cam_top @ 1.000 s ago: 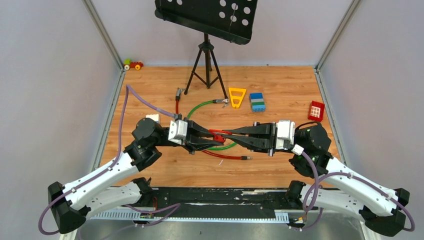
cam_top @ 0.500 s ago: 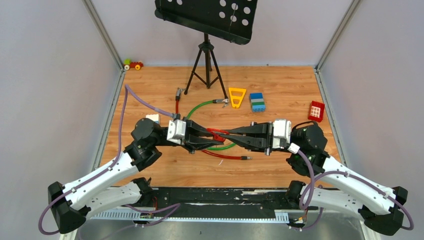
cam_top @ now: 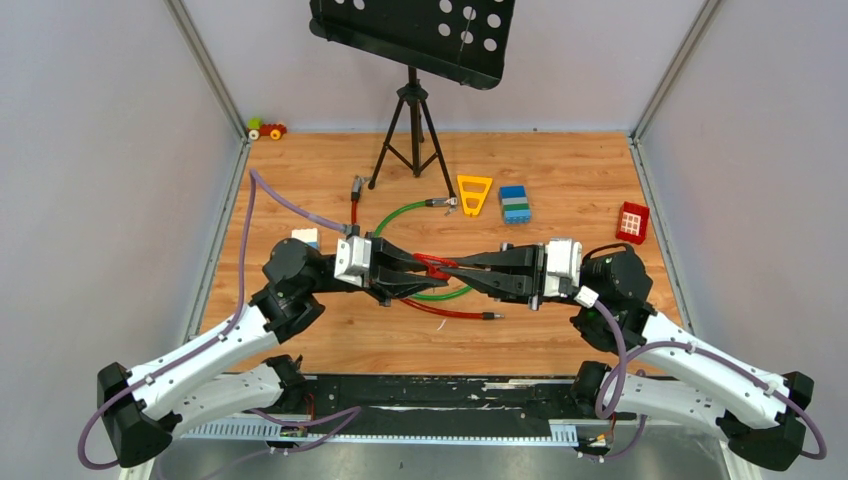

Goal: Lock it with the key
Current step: Lock the lock.

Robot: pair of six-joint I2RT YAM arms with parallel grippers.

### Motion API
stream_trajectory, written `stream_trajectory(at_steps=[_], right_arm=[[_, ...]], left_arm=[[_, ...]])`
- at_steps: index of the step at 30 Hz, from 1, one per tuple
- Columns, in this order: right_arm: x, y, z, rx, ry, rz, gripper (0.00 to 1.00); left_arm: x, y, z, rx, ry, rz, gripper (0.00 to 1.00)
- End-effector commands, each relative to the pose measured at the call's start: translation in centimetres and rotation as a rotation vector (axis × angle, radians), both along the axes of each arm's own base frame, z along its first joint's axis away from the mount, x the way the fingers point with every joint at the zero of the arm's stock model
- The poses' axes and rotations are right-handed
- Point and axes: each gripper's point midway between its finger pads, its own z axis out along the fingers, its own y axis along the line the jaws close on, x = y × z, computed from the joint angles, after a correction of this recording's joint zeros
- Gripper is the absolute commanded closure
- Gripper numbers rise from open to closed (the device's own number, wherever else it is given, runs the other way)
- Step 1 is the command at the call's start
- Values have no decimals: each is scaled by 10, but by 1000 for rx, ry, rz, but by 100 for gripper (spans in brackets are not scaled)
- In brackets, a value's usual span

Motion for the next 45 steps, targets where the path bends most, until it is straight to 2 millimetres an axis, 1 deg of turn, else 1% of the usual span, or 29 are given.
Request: stream_trajectory(at_steps=[1,11,17,22,23,26,29,31,35,36,38,41,45], right_arm=[[6,11,-40,-104,90,3,100],[15,15,-76,-172,126,-36,100],[14,17,-89,-192,148,-28,100],[15,17,-93,-199,157,-32,100],[15,16,-92,-200,155,-33,99],[16,14,-86,-191,147,-40,83],[17,11,-79,-170,141,-57,71],[18,10,-77,-162,138,-64,68],[18,8,-71,-153,132,-71,66],[18,8,-70,-151,130,-71,64],[17,7,-69,-149,129,-71,56],[17,6,-69,-152,129,-76,47],[18,2,-67,-148,126,-92,42]], left_arm=[[-4,8,40,-140,-58,14,100],[-8,13,50,-178,-59,11,100],[-7,17,55,-201,-60,31,100],[-5,16,50,-194,-48,35,100],[-5,16,49,-194,-44,34,100],[-5,16,47,-195,-40,32,100],[-6,15,46,-191,-41,29,100],[-6,15,45,-187,-40,28,100],[-5,14,42,-182,-36,30,100],[-5,14,40,-178,-33,28,100],[-4,14,40,-178,-34,29,100],[-4,14,40,-179,-37,34,100],[-4,15,40,-178,-37,36,100]])
